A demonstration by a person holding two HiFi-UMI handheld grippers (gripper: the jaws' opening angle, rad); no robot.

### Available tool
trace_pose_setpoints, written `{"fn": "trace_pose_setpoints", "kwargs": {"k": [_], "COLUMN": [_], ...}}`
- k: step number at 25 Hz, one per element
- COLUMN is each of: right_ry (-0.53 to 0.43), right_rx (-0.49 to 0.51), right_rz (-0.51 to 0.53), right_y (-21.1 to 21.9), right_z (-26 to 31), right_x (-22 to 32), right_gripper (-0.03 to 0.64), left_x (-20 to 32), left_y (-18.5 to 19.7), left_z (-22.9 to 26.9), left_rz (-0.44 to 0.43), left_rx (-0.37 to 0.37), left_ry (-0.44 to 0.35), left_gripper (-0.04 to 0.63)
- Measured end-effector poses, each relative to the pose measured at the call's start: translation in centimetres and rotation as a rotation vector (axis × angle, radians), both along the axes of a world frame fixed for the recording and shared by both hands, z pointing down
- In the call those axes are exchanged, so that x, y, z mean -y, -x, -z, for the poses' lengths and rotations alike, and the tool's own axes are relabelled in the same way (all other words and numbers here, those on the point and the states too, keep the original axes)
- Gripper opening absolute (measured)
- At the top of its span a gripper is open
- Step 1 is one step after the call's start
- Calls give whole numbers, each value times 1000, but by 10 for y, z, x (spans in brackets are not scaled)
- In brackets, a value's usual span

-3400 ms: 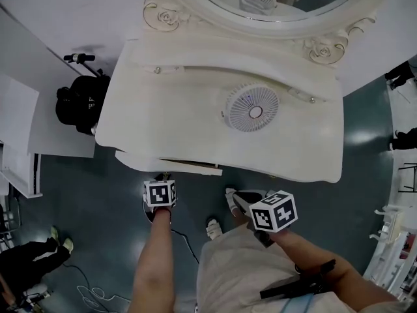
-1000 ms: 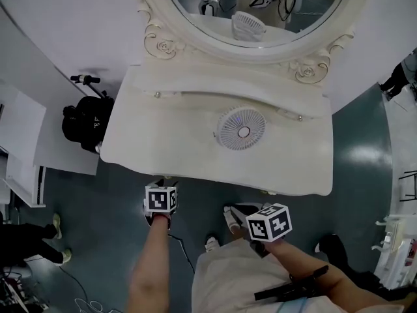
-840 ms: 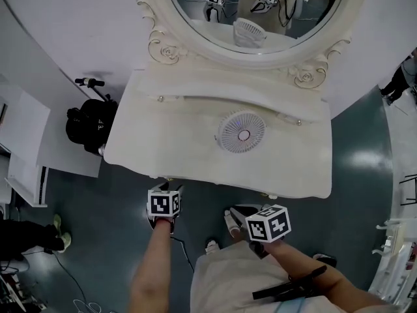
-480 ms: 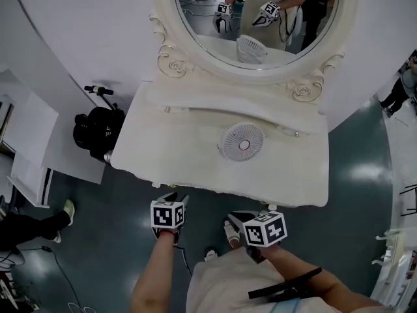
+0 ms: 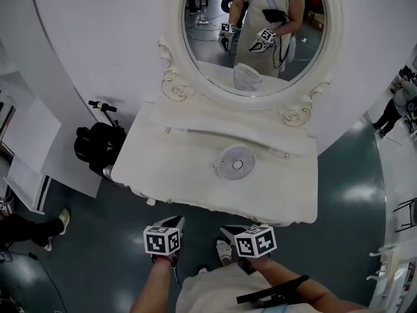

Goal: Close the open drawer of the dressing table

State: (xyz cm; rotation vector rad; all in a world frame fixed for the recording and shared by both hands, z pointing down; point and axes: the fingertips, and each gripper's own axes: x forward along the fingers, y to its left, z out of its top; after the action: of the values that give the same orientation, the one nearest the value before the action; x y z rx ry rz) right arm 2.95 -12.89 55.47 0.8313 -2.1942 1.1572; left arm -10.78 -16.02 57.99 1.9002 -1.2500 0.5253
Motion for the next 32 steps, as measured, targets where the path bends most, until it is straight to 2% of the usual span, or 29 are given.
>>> {"fn": "trace_pose_setpoints", "kwargs": {"k": [7, 19, 32], "right_ry": [-24, -36, -86], "right_rx": [22, 41, 48], "right_rz": [14, 4, 35], "right_y": [9, 3, 4], "right_z": [14, 25, 40], "right_x": [-5, -22, -26], "right_gripper": [17, 17, 17], "left_x": [-32, -66, -76], "left_y": [-25, -49, -67], "left_z": [32, 71, 79], "left_rz": [-24, -81, -107], "left_rx": [-61, -84, -109], "left_ry": [-33, -96, -99], "left_gripper": [11, 11, 9]}}
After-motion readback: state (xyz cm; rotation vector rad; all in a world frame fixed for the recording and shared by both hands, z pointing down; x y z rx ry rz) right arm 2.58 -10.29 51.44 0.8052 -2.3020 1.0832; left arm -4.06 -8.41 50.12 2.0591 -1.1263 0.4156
